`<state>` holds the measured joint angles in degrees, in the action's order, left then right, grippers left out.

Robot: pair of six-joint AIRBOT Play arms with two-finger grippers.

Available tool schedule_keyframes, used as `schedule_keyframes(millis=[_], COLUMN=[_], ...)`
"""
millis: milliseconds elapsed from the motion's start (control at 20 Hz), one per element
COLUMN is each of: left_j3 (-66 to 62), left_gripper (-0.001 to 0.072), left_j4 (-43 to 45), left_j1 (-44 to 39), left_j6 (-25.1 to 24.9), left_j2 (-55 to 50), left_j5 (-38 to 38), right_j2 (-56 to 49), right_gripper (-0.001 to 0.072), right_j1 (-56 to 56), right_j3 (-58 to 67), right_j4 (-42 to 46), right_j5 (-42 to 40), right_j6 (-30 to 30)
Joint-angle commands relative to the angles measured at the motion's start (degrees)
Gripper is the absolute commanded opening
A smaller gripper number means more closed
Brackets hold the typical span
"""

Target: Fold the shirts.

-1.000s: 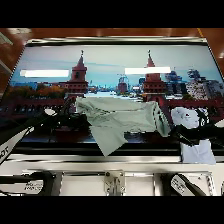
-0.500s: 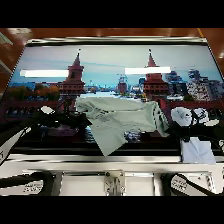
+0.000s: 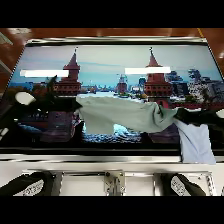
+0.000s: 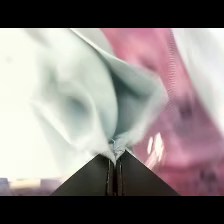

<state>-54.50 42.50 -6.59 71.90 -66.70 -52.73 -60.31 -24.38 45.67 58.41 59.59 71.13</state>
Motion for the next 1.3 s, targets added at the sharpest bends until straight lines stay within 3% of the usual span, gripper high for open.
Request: schedule_keyframes(millis=[0,300,550,950,1050,1250], left_j3=[-13.40,-47.23,-56.00,-54.86,-51.65,-38.86], left_gripper=[0.0036,0.0037,0.0037,0.0038,0.0038,0.0038], left_j4=[5.20,9.75,30.86,42.77,44.13,44.15], left_j1=[1.16,1.33,1.31,1.31,1.31,1.31], left_j6=[1.88,2.36,17.84,19.06,19.06,19.08], left_j2=[10.56,23.15,29.77,33.29,33.20,33.09], left_j5=[-0.13,3.37,-2.47,-24.30,-29.35,-31.69], right_j2=[12.17,27.52,30.75,30.08,27.85,26.25], right_gripper=[0.0065,0.0065,0.0065,0.0066,0.0066,0.0065], right_j1=[0.20,0.15,0.15,0.20,0.22,0.22], right_j3=[11.23,40.00,51.78,52.63,52.52,41.07], right_j4=[0.37,2.67,9.60,15.69,15.47,13.66], right_j5=[1.66,-10.38,-8.33,14.19,23.10,34.75], right_j6=[-1.46,-0.70,3.37,5.14,5.35,6.27])
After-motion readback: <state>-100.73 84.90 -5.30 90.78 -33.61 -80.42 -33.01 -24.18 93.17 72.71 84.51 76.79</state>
